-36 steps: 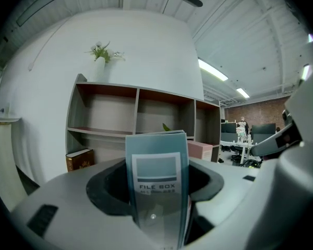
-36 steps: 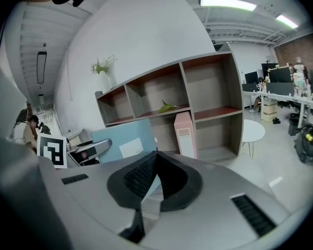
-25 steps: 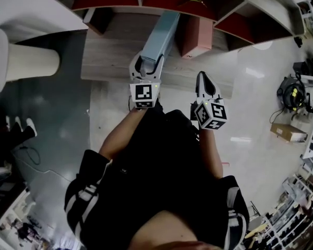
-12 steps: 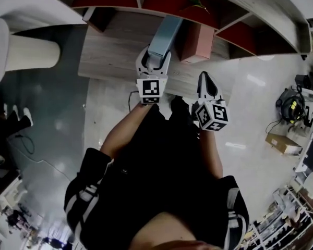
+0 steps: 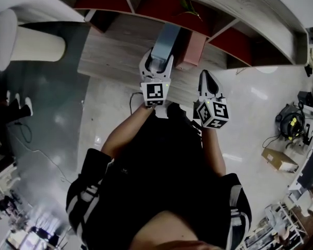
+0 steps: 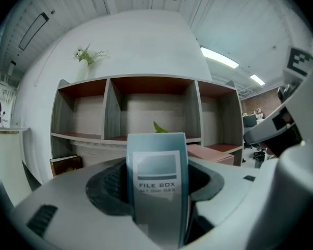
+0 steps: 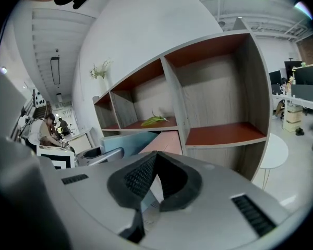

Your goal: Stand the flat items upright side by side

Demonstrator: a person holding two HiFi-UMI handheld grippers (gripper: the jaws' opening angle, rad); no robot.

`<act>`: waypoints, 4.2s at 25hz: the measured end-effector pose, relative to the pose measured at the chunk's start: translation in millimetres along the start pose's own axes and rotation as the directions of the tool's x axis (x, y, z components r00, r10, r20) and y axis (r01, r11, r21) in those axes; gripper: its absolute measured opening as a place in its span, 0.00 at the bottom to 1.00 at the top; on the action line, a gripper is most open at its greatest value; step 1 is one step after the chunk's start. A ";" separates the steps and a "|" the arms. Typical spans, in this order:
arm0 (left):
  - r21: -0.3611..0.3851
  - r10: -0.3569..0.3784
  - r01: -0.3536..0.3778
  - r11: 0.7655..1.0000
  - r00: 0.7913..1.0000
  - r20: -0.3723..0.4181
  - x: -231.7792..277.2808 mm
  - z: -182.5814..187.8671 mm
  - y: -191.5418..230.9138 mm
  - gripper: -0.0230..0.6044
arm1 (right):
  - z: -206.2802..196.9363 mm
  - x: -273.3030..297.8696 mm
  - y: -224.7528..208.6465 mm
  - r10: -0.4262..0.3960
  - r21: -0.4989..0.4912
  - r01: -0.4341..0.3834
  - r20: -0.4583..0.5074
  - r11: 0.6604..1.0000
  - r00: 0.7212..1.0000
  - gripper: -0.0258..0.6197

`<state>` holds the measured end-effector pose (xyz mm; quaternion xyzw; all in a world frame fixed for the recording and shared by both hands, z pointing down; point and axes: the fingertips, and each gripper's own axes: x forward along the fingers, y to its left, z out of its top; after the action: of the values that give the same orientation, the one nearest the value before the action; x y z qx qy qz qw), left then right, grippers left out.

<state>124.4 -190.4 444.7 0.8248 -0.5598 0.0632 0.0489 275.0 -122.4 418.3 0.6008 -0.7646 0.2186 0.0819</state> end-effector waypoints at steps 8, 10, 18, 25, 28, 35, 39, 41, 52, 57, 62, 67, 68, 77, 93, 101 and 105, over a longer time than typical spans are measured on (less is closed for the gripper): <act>-0.012 -0.071 0.071 0.997 0.997 0.016 -4.6 -11.1 -25.7 0.49 | 2.2 5.4 -20.4 0.032 0.003 -0.032 -0.003 0.999 0.999 0.08; -0.003 -0.062 0.062 0.998 0.998 0.019 -0.6 -12.9 -28.6 0.49 | 3.7 6.3 -23.7 0.034 0.002 -0.034 -0.002 0.999 0.999 0.08; -0.041 -0.051 0.052 0.998 0.999 0.006 16.2 -19.0 -36.6 0.50 | 0.7 5.4 -35.4 0.018 0.010 -0.018 -0.009 1.000 1.000 0.08; -0.057 -0.076 0.074 0.996 0.996 -0.042 32.3 -39.0 -35.7 0.50 | -0.3 4.0 -34.8 0.008 0.011 -0.008 -0.008 1.000 1.000 0.08; -0.047 -0.084 0.081 0.996 0.995 -0.052 37.2 -41.8 -39.9 0.50 | -0.7 2.7 -36.2 -0.002 0.015 0.003 -0.007 1.000 1.000 0.08; -0.051 -0.119 0.116 0.992 0.991 -0.063 44.0 -45.0 -40.3 0.50 | -5.6 -0.2 -33.9 -0.013 0.017 0.014 -0.010 1.000 1.000 0.08; -0.097 -0.150 0.143 0.985 0.986 -0.075 45.2 -47.9 -39.9 0.52 | -7.0 0.8 -30.8 -0.013 0.014 0.013 -0.012 1.000 1.000 0.08; -0.113 -0.162 0.154 0.982 0.984 -0.071 43.8 -47.4 -39.5 0.54 | -7.3 0.8 -29.6 -0.013 0.013 0.013 -0.013 1.000 1.000 0.08; -0.120 -0.218 0.213 0.970 0.975 -0.034 21.0 -26.0 -37.2 0.55 | -9.9 1.7 -25.0 -0.020 0.015 0.020 -0.016 1.000 1.000 0.08; -0.121 -0.241 0.239 0.964 0.971 0.000 -3.0 -5.0 -23.6 0.55 | -5.2 -2.1 -23.7 -0.030 0.014 0.030 -0.002 0.999 1.000 0.08; -0.064 -0.237 0.244 0.968 0.966 0.102 -27.2 32.0 -5.3 0.55 | 0.4 -6.3 -23.9 -0.034 0.014 0.034 0.013 0.999 0.999 0.08; -0.075 -0.242 0.257 0.963 0.956 0.167 -43.7 62.3 -4.5 0.41 | 4.5 -9.9 -26.0 -0.042 0.009 0.042 0.020 0.999 0.999 0.08; -0.076 -0.246 0.263 0.962 0.953 0.174 -46.9 67.2 -5.3 0.35 | 5.3 -10.5 -26.2 -0.043 0.009 0.043 0.022 0.999 0.999 0.08; -0.024 -0.290 0.298 0.954 0.942 0.169 -54.7 96.7 -24.3 0.12 | 9.2 -18.9 -24.9 -0.045 0.015 0.045 0.039 0.999 0.998 0.08; -0.036 -0.278 0.287 0.957 0.948 0.158 -45.6 93.5 -25.1 0.12 | 11.4 -18.6 -23.9 -0.022 -0.014 0.022 0.033 1.000 0.999 0.08; -0.037 -0.274 0.283 0.958 0.949 0.158 -42.9 93.6 -25.3 0.12 | 13.6 -16.3 -25.8 -0.018 -0.017 0.019 0.030 1.000 0.999 0.08; -0.039 -0.275 0.285 0.958 0.948 0.158 -43.3 95.1 -25.3 0.12 | 14.2 -15.9 -25.1 -0.018 -0.014 0.018 0.030 1.000 0.999 0.08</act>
<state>136.8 -155.7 343.7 0.8964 -0.4407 -0.0241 0.0402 305.2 -119.1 405.4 0.6102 -0.7619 0.2032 0.0767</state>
